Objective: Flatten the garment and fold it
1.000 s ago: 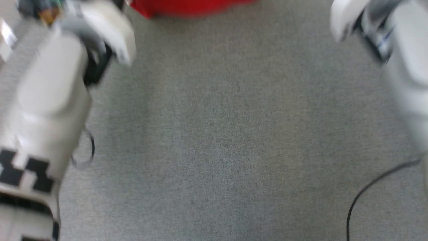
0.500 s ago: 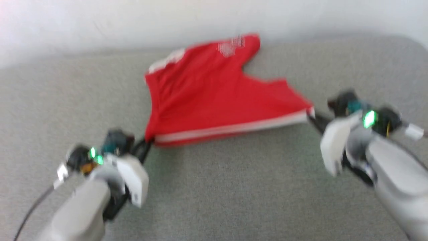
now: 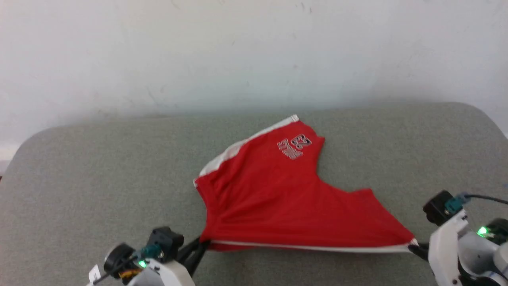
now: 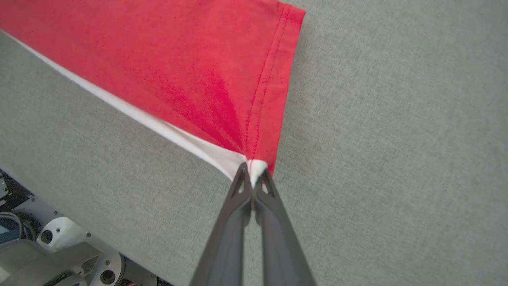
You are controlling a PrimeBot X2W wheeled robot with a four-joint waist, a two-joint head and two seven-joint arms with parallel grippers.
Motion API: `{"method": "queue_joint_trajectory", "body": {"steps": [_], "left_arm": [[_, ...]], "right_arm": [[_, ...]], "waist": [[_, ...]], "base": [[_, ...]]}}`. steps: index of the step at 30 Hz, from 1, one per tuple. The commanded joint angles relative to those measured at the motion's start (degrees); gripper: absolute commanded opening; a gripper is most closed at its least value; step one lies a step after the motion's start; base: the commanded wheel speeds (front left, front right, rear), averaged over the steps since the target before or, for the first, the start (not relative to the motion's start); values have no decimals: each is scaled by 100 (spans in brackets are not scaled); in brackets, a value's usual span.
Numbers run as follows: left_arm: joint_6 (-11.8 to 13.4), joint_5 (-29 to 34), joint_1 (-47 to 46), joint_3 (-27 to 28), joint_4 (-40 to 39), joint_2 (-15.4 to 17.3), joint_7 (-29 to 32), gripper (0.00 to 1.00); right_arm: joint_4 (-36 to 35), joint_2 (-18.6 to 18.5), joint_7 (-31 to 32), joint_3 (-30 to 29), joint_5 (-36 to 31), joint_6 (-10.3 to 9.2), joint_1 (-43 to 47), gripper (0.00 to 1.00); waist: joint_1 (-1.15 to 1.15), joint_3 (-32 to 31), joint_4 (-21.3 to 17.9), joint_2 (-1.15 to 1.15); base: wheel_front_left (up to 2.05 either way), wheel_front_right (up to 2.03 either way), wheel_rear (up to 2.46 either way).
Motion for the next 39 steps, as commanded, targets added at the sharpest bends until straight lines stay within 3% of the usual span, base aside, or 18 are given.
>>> {"method": "queue_joint_trajectory", "body": {"steps": [1,6,10,13,18,28,39], "left_arm": [[117,-78,156,31,-57,136,37,0],[356,-369,865,-46,-695,243,305,0],[370,-583,1288,-163,-1040,337,492,0],[310,-604,1389,-280,-1101,329,541,0],[238,-457,1114,-333,-1105,150,423,0],[227,-206,109,-81,-1314,-232,130,0],[23,-106,-972,11,-714,-801,-99,0]], "right_arm": [[-51,-195,124,-89,21,-20,174,0],[-629,-568,762,-585,200,-20,948,0],[-974,-802,1303,-1066,275,-20,1607,0],[-1228,-811,1385,-1501,148,-20,1941,0],[-1685,-516,979,-2162,-268,-20,1994,0],[-1949,-25,475,-2728,-870,-20,859,0],[-636,316,600,-1867,-1262,-20,-1350,0]], "waist": [[2,-180,85,-1],[2,-227,145,-1],[2,-173,241,-1],[2,-73,309,-1],[2,176,481,-1],[2,1018,1037,-1],[2,1973,1581,-1]], "base": [[0,0,0],[0,0,0],[0,0,0],[0,0,0],[0,0,0],[0,0,0],[0,0,0]]}}
